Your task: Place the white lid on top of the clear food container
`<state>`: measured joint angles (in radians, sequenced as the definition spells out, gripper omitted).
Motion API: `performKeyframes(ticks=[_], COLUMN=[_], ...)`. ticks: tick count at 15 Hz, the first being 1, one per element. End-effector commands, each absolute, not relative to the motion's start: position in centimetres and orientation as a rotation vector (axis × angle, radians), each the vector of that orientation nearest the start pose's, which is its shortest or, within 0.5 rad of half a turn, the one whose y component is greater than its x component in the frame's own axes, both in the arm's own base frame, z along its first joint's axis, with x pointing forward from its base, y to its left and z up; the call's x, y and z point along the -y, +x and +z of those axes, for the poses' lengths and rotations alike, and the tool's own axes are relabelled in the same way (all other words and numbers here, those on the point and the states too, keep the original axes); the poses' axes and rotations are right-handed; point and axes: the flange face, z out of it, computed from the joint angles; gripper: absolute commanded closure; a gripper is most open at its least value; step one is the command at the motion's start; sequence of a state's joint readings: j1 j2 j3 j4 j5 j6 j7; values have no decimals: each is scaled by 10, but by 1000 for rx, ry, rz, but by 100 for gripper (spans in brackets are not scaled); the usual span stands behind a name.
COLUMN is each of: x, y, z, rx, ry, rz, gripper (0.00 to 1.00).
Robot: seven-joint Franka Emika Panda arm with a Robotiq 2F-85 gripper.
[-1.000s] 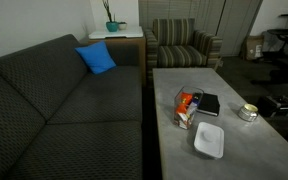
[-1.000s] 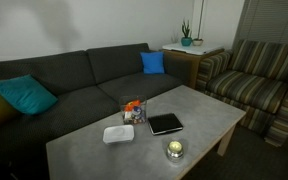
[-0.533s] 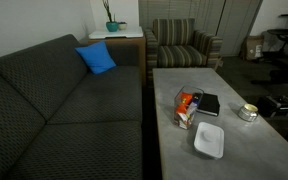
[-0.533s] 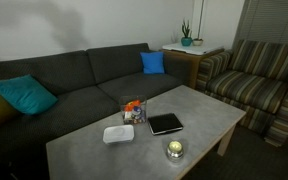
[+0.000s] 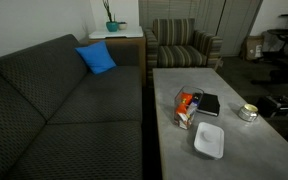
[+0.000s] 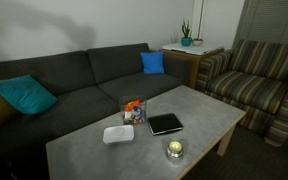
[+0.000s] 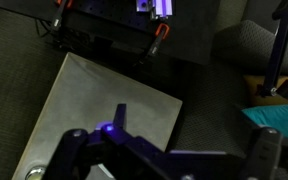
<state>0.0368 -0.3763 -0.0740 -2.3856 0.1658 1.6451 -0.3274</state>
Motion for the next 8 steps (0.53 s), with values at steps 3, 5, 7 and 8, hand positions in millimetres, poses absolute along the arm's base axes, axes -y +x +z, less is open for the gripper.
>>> performKeyframes(ticks=[3,5,7,8], x=[-1,-3,-10,-13], y=[385,388,401,412], z=[451,455,436,424], rx=[368,380,394,405], ry=[-2840,-2860,-2870,-2869], rz=[430,414,403,392], gripper=[0,0,0,0])
